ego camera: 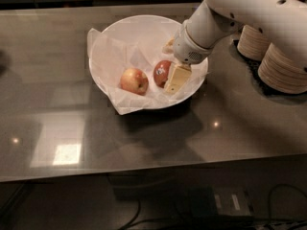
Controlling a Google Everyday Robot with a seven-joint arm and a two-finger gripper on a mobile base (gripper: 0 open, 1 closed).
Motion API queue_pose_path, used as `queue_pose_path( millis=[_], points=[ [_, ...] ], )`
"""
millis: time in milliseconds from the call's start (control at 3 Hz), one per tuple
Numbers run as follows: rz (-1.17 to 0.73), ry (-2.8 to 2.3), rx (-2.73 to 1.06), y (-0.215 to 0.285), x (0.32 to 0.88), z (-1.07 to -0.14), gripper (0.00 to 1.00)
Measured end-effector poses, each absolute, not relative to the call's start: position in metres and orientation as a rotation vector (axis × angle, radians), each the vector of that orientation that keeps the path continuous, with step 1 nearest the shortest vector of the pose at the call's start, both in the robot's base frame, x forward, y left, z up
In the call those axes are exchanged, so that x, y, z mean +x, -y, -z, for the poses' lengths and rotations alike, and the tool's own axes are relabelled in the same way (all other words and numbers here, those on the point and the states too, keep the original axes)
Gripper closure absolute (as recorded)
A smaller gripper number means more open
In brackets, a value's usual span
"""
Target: Pick apple from white bowl
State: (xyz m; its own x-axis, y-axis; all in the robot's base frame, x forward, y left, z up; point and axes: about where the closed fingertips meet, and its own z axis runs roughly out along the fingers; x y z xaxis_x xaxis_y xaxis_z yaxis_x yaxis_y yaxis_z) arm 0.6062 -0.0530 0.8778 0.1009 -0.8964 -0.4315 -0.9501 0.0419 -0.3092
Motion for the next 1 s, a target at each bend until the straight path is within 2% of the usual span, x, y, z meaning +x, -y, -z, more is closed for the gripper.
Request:
queue_pose_path(
  millis=[1000],
  points=[
    [-0.193, -1.775, -1.889, 0.0414, 0.6158, -0.8652, 0.23]
  ],
)
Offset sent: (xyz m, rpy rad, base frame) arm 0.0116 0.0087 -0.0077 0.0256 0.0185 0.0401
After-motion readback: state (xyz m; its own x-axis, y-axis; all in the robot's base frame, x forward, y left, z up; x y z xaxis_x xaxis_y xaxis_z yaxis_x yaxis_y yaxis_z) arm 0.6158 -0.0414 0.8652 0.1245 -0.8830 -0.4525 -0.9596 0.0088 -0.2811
